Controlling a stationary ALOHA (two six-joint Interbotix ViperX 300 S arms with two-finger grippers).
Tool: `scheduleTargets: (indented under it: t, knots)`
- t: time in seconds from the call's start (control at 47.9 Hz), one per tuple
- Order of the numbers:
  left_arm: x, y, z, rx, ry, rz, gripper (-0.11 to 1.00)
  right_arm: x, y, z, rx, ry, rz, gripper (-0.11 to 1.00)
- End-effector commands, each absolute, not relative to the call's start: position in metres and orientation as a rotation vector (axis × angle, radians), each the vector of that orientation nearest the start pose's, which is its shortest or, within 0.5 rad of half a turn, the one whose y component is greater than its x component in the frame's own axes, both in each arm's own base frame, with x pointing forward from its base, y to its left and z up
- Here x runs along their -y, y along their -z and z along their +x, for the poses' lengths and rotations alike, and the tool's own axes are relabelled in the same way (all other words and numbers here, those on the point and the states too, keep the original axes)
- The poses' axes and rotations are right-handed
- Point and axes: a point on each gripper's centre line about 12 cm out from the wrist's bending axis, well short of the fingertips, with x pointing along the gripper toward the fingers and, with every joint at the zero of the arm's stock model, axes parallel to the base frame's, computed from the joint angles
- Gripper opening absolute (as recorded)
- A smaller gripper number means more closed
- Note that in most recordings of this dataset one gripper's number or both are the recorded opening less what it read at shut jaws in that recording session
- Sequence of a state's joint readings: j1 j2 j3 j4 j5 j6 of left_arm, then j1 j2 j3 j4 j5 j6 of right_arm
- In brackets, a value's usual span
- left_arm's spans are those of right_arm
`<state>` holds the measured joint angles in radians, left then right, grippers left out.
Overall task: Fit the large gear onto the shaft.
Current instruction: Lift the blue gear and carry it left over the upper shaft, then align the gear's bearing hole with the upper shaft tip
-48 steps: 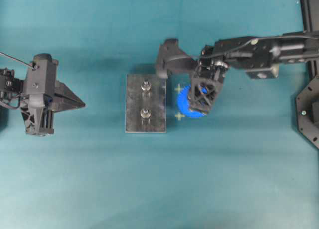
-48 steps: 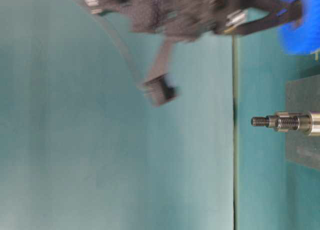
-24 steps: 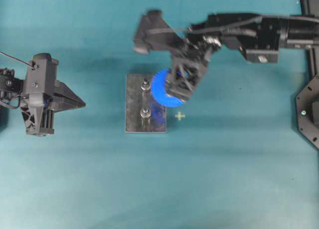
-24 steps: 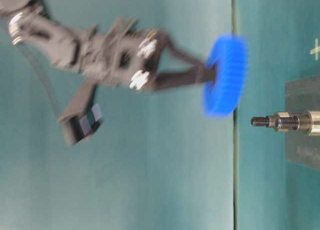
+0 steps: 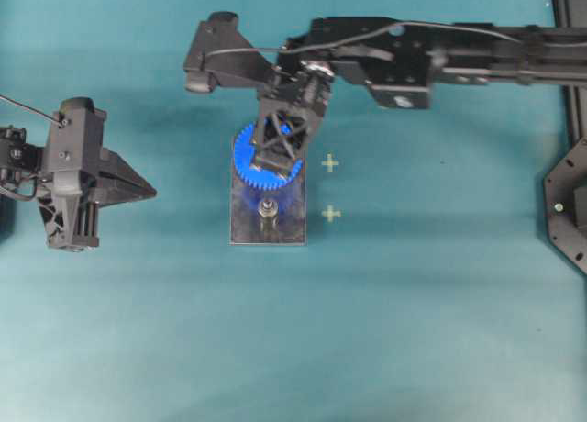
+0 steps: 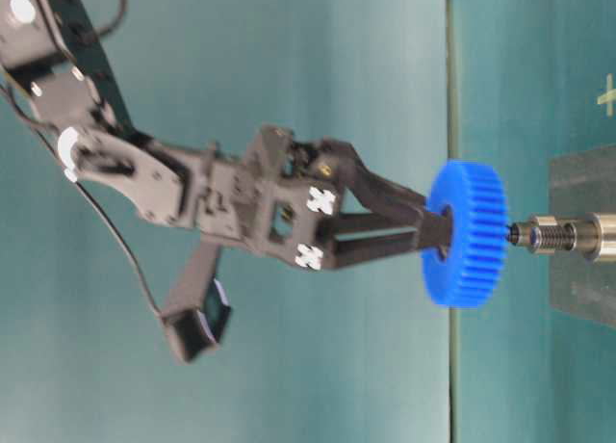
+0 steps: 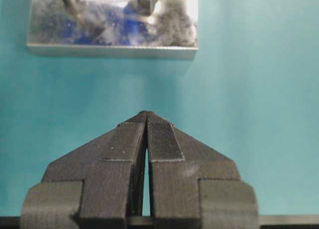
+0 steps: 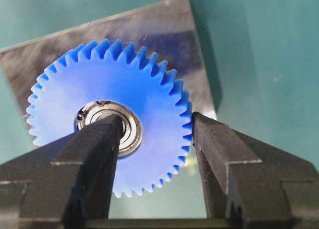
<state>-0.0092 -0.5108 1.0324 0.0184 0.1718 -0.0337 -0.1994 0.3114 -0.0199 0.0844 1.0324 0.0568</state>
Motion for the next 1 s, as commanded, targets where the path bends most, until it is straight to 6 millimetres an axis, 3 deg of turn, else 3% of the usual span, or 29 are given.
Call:
scheduleTargets:
  t: [0.0, 0.396, 0.981]
  knots:
    - [0.003, -0.198, 0.258, -0.670, 0.003, -0.010, 0.00, 0.091, -0.213, 0.462, -1.260, 0.184, 0.255, 0.50]
    - [0.003, -0.197, 0.259, -0.667, 0.004, -0.008, 0.00, 0.092, -0.198, 0.462, -1.319, 0.185, 0.252, 0.50]
    - [0.003, -0.197, 0.259, -0.667, 0.004, -0.008, 0.00, 0.097, -0.202, 0.463, -1.301, 0.191, 0.258, 0.50]
